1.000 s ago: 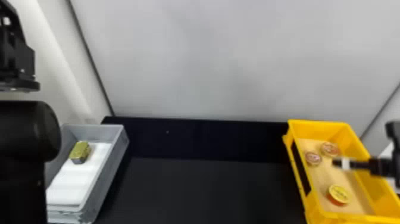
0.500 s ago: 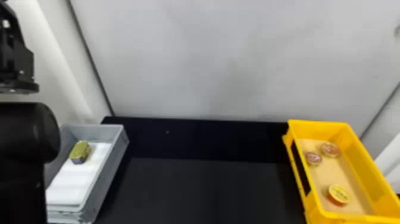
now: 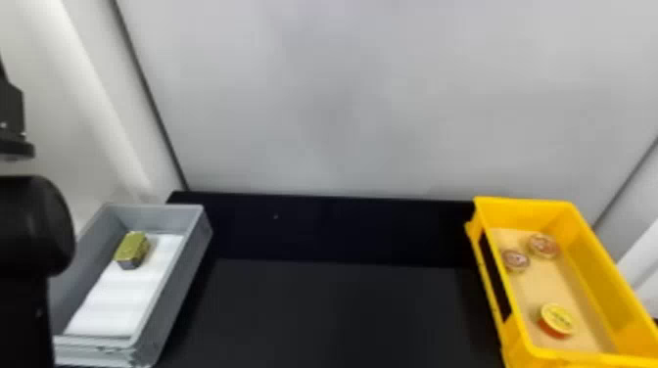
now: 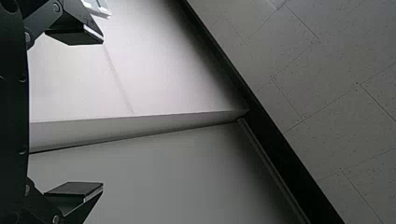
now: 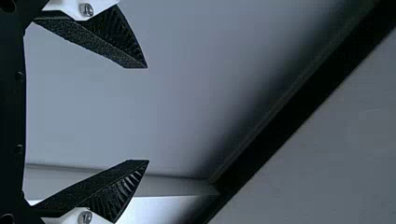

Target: Pick up the round yellow can and place it in the yellow rectangular box

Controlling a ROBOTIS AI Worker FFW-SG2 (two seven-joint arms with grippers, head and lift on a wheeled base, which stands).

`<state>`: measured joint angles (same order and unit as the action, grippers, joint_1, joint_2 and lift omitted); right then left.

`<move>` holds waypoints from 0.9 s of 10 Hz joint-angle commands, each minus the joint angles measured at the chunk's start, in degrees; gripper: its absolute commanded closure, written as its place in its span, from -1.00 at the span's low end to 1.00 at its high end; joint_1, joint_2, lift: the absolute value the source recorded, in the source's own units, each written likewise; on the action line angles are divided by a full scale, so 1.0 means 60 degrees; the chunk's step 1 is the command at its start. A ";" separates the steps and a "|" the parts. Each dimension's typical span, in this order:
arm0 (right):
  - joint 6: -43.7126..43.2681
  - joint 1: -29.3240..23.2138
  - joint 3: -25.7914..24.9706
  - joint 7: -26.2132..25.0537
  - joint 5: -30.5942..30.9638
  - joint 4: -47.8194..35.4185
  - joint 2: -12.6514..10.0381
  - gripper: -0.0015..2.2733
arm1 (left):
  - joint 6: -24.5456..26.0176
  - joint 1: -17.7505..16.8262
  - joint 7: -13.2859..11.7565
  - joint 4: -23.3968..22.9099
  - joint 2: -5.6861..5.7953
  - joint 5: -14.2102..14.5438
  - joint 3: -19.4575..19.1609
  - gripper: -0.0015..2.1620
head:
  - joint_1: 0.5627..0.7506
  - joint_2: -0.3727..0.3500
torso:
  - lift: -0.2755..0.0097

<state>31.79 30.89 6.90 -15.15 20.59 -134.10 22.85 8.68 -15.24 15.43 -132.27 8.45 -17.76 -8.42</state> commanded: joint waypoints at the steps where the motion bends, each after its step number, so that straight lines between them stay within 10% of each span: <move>1: -0.1898 0.0242 0.0228 0.0064 0.0174 0.0246 0.0190 -0.95 | -0.0157 0.0195 0.0051 0.0028 0.0014 0.0030 -0.0150 -0.85 | 0.07 0.18 | 0.86; 9: -0.3671 -0.0036 0.0302 0.0020 0.0951 0.0802 0.0161 -0.95 | -0.0039 0.0283 0.0183 0.0013 0.0351 0.0089 -0.0121 -0.85 | 0.07 0.18 | 0.86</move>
<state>9.64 31.10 8.59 -15.03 26.31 -129.50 23.92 8.33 -13.60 16.54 -132.14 10.18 -17.22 -9.15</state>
